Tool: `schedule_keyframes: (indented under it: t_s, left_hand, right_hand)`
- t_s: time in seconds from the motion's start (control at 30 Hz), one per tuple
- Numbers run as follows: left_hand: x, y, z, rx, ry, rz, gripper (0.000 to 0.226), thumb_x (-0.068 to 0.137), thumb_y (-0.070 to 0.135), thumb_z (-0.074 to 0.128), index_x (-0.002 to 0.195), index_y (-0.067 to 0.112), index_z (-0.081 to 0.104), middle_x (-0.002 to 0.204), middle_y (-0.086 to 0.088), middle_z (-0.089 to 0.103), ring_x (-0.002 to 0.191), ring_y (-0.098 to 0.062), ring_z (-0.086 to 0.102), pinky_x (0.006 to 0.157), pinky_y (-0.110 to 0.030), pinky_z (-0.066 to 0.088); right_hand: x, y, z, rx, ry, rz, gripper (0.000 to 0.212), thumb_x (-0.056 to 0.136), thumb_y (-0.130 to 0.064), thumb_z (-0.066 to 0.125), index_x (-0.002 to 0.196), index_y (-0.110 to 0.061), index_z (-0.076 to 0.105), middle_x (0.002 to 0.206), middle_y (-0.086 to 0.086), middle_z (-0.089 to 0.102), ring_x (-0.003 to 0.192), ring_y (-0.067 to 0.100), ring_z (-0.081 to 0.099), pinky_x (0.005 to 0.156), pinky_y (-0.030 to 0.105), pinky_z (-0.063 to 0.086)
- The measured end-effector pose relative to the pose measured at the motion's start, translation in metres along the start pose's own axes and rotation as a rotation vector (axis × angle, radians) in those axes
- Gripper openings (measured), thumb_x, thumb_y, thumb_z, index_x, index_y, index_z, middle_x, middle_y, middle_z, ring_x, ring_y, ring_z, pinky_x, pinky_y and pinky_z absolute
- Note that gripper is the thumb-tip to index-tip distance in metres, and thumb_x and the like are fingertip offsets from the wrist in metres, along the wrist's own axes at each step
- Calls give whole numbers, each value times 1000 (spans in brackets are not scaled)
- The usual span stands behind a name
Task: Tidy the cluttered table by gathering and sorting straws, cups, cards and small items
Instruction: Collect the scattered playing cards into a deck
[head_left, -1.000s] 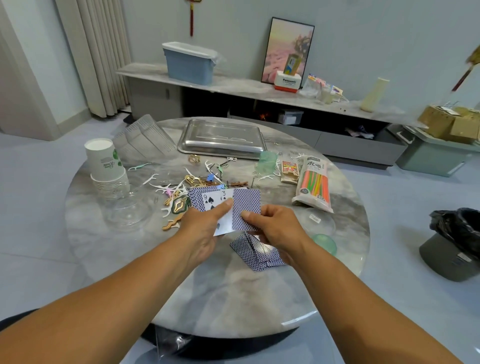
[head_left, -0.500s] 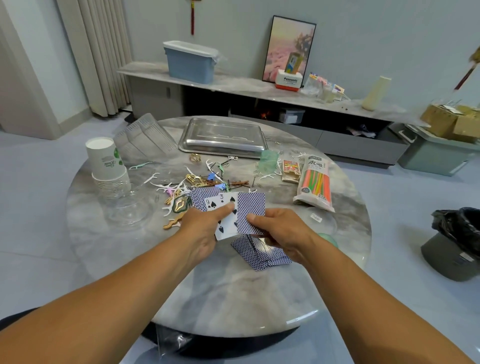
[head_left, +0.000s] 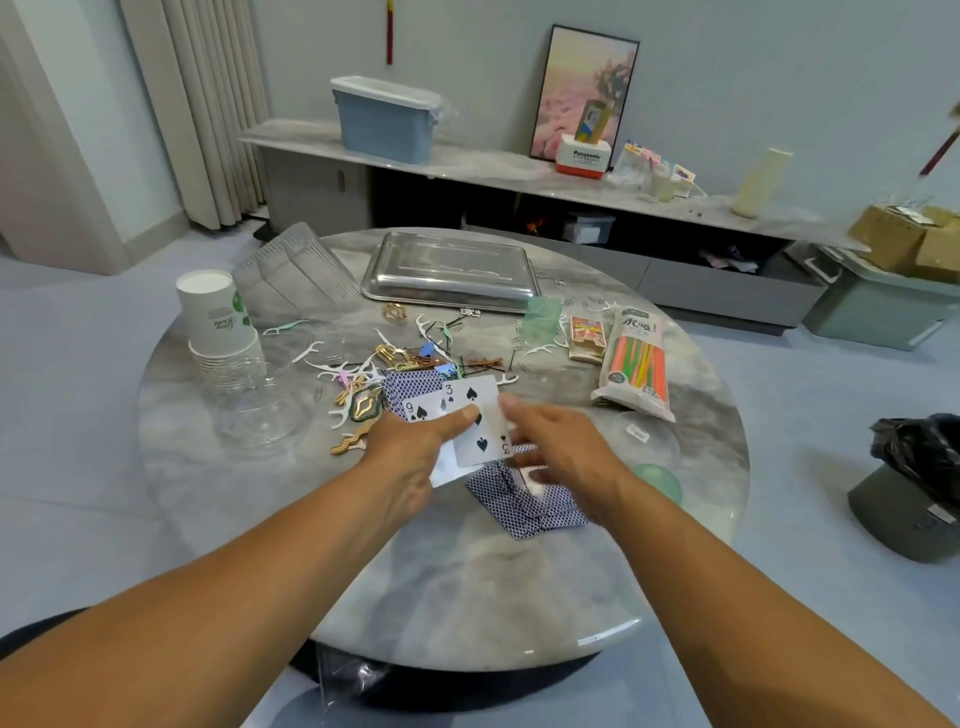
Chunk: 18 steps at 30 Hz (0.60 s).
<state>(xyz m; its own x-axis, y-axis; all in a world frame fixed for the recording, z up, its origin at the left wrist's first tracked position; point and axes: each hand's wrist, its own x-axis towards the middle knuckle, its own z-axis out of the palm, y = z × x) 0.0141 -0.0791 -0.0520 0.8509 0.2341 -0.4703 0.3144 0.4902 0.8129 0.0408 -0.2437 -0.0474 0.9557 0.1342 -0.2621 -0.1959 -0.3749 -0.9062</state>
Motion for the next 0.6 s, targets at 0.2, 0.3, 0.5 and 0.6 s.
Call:
schedule_keyframes:
  t_s: [0.2,0.3,0.5,0.6]
  left_hand:
    - [-4,5,6,-132,-81,-117,19,100,9,55,112,-3,63,109,-24,72,103,-40,69,87,-56,57]
    - [1,3,6,-85,-7,-30,13,97,-8,50,98,-2,62,94,-19,72,81,-31,73,66,-45,61]
    - [4,1,1,-11,14,77,11,81,-5,76,84,1,66,87,-7,75,78,-23,73,63,-36,60]
    - [3,5,3,-104,-11,37,13,96,13,66,87,2,66,92,-12,73,90,-24,70,85,-41,59]
  right_hand:
    - [-1,5,16,159,-75,63,7,93,-14,73,99,-13,71,81,5,78,57,11,67,45,18,45]
    - [1,5,7,215,-91,161,13,92,-14,74,102,-7,71,80,11,75,60,14,62,50,22,45]
    - [-1,-6,-2,178,48,49,14,92,-13,72,106,-10,72,82,3,76,59,7,64,50,20,47]
    - [-1,-2,-13,-314,379,-182,9,93,-16,62,101,-17,65,95,-1,70,78,17,68,65,36,56]
